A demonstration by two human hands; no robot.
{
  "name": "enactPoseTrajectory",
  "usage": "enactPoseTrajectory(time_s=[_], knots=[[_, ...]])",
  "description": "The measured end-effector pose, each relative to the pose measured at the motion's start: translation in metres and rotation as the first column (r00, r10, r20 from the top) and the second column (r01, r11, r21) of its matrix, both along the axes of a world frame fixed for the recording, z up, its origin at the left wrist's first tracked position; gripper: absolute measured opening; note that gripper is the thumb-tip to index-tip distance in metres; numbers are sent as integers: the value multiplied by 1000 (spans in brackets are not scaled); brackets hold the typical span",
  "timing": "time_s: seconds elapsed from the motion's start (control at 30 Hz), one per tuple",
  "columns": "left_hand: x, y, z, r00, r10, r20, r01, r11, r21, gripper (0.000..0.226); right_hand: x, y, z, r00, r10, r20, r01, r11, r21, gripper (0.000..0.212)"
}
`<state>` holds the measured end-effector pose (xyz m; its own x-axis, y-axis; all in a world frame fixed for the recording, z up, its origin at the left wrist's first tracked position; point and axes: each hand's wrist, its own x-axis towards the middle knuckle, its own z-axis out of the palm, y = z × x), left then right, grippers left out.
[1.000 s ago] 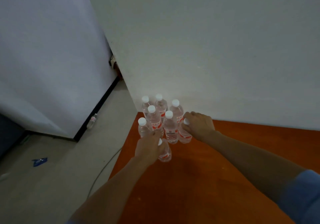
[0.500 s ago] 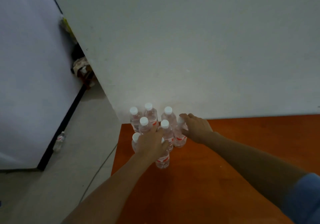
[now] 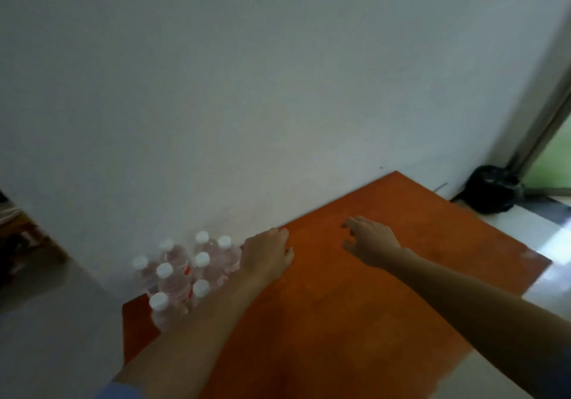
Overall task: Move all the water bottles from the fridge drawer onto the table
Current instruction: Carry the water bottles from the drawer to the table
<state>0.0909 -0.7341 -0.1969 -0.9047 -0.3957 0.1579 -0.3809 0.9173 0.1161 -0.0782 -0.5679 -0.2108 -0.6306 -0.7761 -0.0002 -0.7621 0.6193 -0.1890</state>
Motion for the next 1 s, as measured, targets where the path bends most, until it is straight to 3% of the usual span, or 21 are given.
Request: enactPoseTrajectory(time_s=[0.23, 0.43, 0.67, 1.0], knots=[[-101, 144, 14, 961, -275, 34, 277, 960, -48, 24, -33, 192, 13, 949, -314, 5, 314, 949, -12, 42], [-176, 326, 4, 867, -498, 28, 497, 866, 50, 19, -46, 390, 22, 847, -531, -6, 531, 847, -9, 40], [-247, 521, -7, 722, -690, 48, 684, 722, 99, 19, -66, 599, 18, 654, -756, 36, 757, 652, -40, 42], [-405, 716, -21, 483, -872, 81, 873, 487, 33, 24, -145, 782, -9, 378, -925, 29, 926, 376, -40, 42]])
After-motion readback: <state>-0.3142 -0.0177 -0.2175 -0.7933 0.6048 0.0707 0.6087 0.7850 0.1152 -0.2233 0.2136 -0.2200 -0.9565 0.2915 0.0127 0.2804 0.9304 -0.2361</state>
